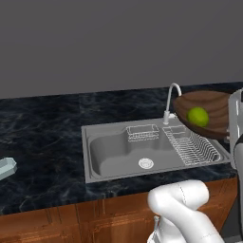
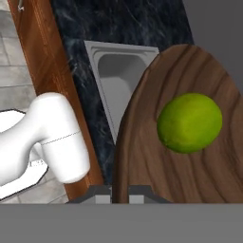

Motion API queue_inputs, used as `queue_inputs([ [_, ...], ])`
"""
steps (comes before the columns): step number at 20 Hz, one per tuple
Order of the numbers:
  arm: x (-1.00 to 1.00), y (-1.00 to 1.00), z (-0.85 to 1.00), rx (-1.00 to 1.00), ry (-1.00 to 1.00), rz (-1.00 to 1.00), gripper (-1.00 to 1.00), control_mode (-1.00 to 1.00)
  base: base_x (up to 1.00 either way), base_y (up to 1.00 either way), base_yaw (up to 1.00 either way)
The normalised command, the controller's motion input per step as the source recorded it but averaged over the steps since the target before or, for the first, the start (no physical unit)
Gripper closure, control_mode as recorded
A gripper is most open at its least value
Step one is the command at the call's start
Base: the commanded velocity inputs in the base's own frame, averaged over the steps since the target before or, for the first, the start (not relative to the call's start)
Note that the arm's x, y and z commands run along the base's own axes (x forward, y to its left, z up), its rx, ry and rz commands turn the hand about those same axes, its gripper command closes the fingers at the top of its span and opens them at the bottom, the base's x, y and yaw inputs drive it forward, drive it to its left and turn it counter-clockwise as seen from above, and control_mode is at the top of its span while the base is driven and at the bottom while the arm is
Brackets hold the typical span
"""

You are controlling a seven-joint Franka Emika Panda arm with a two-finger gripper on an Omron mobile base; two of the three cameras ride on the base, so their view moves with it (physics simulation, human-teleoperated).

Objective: Pick the lime from the sink and place it in the bowl. Then pick the bowl and place it in the microwave. Then close the microwave door and press the start button.

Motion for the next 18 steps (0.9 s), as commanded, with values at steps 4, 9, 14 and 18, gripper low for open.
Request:
queue_inputs([
  [4,0.00,0.00,0.00,0.00,0.00,0.00,1.00,1.00,-0.10,0.00,0.00],
  [9,0.00,0.00,0.00,0.00,0.00,0.00,1.00,1.00,-0.70,0.05,0.00],
  [14,0.00,0.00,0.00,0.00,0.00,0.00,1.00,1.00,-0.76,0.13,0.00],
  [18,0.00,0.00,0.00,0.00,0.00,0.00,1.00,1.00,-0.51,0.08,0.05],
])
